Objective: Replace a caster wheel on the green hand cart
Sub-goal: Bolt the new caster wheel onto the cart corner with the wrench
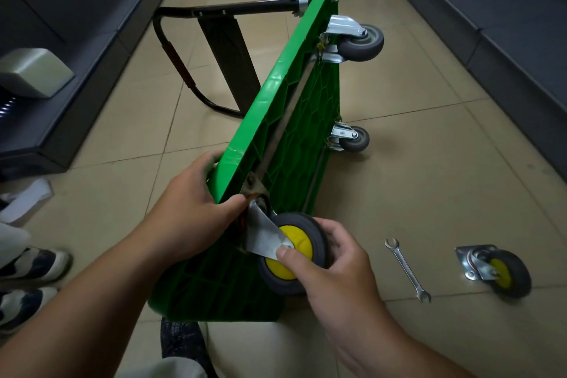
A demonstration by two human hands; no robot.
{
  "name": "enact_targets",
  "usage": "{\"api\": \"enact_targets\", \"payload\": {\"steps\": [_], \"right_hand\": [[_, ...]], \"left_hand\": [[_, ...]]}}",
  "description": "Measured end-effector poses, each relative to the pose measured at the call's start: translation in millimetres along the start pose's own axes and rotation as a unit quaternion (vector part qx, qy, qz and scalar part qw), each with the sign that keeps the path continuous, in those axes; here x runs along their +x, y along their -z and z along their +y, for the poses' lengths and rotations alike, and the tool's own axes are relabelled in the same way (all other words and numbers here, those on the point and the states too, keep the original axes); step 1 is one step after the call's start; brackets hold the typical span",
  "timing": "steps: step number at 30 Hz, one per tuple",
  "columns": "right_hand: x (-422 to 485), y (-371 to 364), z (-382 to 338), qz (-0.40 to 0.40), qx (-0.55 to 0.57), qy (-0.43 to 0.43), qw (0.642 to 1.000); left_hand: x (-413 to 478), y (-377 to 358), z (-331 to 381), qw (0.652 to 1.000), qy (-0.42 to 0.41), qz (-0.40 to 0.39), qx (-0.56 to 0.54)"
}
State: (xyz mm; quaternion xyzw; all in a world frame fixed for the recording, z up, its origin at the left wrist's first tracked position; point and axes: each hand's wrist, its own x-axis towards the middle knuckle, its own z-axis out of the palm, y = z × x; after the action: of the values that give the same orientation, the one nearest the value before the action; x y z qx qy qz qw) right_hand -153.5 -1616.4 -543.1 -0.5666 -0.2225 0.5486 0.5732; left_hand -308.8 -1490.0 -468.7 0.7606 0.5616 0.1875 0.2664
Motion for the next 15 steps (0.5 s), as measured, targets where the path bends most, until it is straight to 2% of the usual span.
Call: {"api": "enact_targets", "payload": {"steps": [5,15], "right_hand": [[4.5,-0.1,2.1,-0.02,-0.025,-0.018,0.999],[1.0,-6.1,-2.2,-0.064,0.021,-0.037,0.997]], "left_hand": [[0.8,0.7,-0.2,1.0,0.01,-0.004,0.007],[1.4,3.1,0.5,0.999,0.015,-0.009,0.038]]}}
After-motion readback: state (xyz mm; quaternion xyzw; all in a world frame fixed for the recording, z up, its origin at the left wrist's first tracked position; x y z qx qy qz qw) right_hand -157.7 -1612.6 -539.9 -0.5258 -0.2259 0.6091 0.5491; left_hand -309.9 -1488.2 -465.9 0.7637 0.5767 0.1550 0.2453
